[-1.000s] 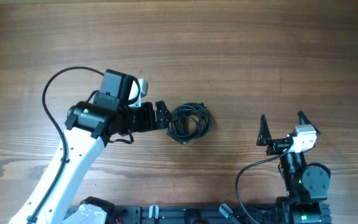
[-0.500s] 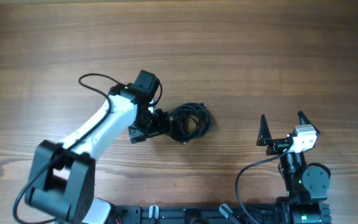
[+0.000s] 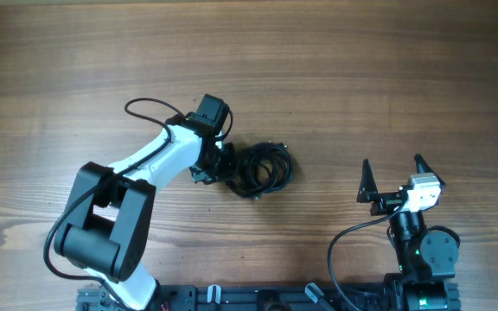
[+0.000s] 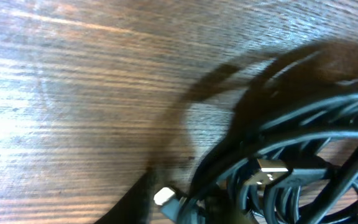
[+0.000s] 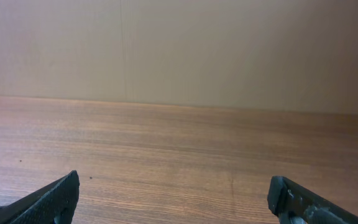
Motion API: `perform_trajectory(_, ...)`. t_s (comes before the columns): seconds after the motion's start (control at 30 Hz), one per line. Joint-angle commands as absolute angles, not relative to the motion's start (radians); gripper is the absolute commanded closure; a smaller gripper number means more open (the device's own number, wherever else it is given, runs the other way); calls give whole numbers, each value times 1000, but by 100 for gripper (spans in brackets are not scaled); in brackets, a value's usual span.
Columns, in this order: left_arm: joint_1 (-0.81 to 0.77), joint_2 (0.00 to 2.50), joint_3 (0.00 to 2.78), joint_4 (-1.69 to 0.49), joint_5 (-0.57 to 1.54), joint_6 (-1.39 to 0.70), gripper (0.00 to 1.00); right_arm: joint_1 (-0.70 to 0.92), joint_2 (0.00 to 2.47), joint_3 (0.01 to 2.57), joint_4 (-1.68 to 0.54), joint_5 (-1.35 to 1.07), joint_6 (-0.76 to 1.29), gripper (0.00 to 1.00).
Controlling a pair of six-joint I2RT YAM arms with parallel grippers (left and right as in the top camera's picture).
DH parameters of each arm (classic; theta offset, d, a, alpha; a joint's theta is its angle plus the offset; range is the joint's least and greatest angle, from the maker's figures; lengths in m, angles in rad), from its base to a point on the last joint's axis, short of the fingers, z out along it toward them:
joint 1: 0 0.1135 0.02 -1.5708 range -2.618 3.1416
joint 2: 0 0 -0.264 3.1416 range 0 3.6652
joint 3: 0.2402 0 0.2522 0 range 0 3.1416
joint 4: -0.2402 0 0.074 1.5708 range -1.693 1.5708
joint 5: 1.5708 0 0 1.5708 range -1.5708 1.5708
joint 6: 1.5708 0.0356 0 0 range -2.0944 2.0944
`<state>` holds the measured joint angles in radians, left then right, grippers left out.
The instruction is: Untangle cables
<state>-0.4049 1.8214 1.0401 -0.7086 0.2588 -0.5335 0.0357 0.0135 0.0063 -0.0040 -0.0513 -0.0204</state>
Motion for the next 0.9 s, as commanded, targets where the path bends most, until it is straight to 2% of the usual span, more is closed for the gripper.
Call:
perform_trajectory(0.0, -408, 1837, 1048, -699, 250, -529, 95, 36, 9, 6, -1, -50, -23, 0)
perform_trajectory(0.2, -408, 1768, 1120, -768, 281, -529, 96, 36, 9, 6, -1, -50, -23, 0)
perform_trajectory(0.4, -408, 1518, 1134, -782, 397, -529, 96, 36, 9, 6, -1, -50, -23, 0)
perform_trajectory(0.53, -408, 1402, 1134, -781, 392, -529, 96, 36, 9, 6, -1, -50, -23, 0)
perform_trajectory(0.63, -408, 1375, 1134, -774, 289, -529, 96, 36, 9, 6, -1, -50, -23, 0)
perform_trajectory(0.7, -409, 1377, 1134, -733, 302, -533, 96, 36, 9, 6, -1, -50, -23, 0)
perform_trajectory(0.8, -408, 1377, 1134, -555, 463, -533, 96, 36, 9, 6, -1, -50, -23, 0)
perform_trajectory(0.87, -408, 1377, 1134, -438, 494, -633, 96, 36, 9, 6, -1, -50, -23, 0)
